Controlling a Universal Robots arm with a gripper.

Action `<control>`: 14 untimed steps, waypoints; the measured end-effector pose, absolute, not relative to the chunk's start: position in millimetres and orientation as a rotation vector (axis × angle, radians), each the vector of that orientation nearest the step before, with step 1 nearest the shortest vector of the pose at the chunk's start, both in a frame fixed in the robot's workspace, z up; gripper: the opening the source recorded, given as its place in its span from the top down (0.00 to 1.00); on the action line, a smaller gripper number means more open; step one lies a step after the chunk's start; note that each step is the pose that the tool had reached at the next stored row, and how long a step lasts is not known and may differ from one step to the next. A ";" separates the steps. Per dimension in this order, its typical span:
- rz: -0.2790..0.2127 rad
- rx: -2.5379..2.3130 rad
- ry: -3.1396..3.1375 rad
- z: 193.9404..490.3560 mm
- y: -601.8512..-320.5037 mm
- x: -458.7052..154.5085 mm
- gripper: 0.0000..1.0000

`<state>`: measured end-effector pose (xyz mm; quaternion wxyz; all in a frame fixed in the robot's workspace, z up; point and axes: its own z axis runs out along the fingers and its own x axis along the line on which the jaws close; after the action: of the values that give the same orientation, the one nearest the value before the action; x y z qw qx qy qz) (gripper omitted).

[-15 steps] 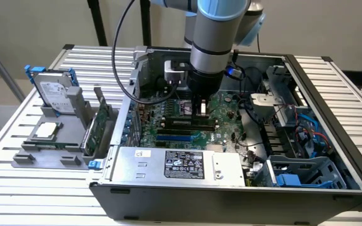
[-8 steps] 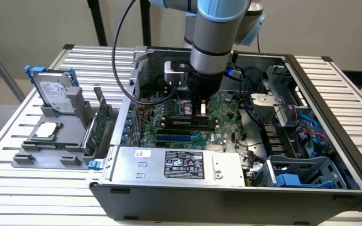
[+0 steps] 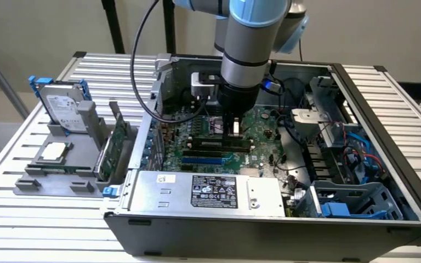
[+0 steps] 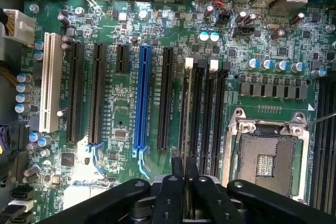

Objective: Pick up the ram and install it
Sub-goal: 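Insert the ram into the slot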

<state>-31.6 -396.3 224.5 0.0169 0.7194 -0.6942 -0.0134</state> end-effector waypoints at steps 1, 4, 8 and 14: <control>-0.041 2.236 -2.158 224.2 -396.3 -31.6 1.00; -0.041 2.236 -2.158 222.9 -396.3 -31.6 1.00; -0.041 2.236 -2.158 221.9 -396.3 -31.6 0.00; -0.051 2.241 -2.163 230.5 -396.3 -31.9 0.00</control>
<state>-31.9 -396.3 230.5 0.0135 0.7194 -0.6943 -0.0162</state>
